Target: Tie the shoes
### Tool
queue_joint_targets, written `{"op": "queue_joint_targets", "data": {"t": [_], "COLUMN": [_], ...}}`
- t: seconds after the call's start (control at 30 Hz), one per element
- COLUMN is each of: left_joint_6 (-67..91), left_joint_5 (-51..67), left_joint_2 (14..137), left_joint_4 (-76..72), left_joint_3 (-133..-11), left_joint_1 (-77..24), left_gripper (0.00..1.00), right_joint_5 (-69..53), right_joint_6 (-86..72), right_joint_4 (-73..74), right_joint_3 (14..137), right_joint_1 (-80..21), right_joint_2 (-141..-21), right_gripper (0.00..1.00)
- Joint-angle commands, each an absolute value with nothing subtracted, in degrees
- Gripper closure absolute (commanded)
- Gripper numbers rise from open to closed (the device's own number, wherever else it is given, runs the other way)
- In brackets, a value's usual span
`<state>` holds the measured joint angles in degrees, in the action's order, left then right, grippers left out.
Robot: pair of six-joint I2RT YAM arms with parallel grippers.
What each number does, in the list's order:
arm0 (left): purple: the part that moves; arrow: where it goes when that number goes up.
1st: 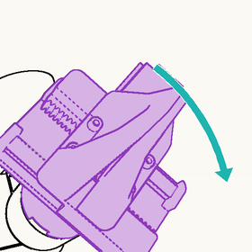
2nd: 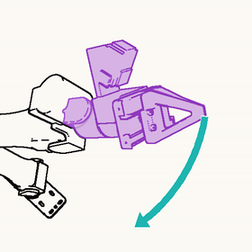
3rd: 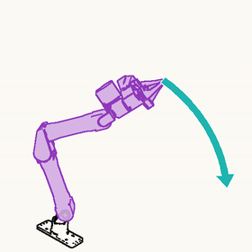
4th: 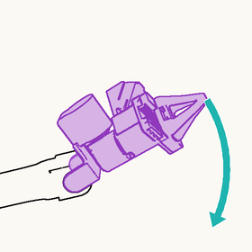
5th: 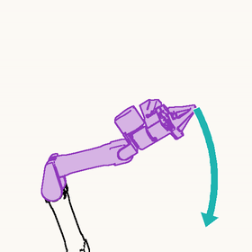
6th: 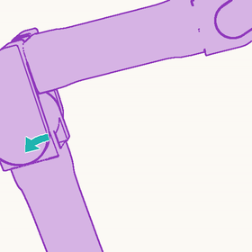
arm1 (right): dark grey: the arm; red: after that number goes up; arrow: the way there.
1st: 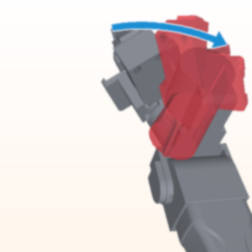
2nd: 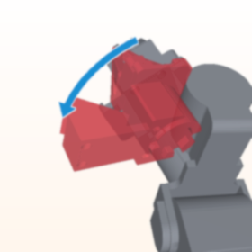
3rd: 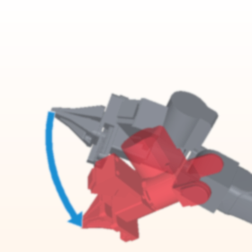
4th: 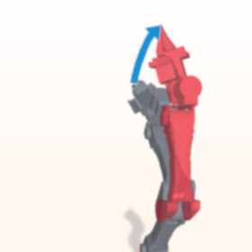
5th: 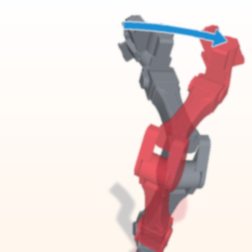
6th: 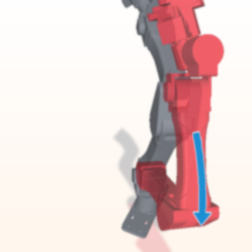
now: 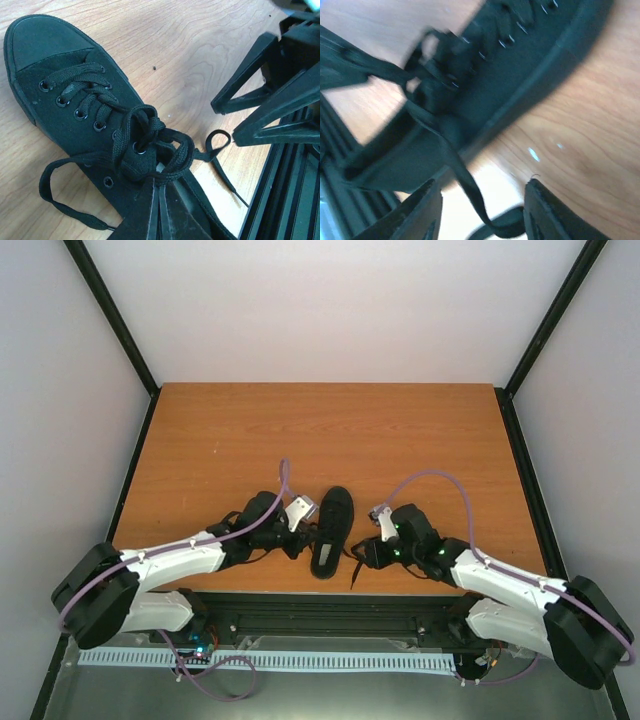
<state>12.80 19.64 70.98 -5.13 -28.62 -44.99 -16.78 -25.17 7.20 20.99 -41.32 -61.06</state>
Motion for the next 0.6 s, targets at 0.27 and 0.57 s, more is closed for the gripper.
{"op": "queue_joint_targets", "data": {"t": [0.27, 0.57], "left_joint_6": [17.13, 19.94], "left_joint_5": [20.12, 18.76], "left_joint_2": [66.97, 65.89], "left_joint_4": [-7.29, -6.81], "left_joint_3": [-26.28, -24.67], "left_joint_1": [-44.65, -44.65], "left_gripper": [0.99, 0.99], "right_joint_5": [-36.56, -36.47], "right_joint_6": [-15.6, -14.32], "right_joint_4": [-7.65, -7.87], "right_joint_3": [23.31, 22.39], "right_joint_1": [-38.06, -38.06], "right_joint_2": [-68.24, -75.23], "right_gripper": [0.52, 0.57]}}
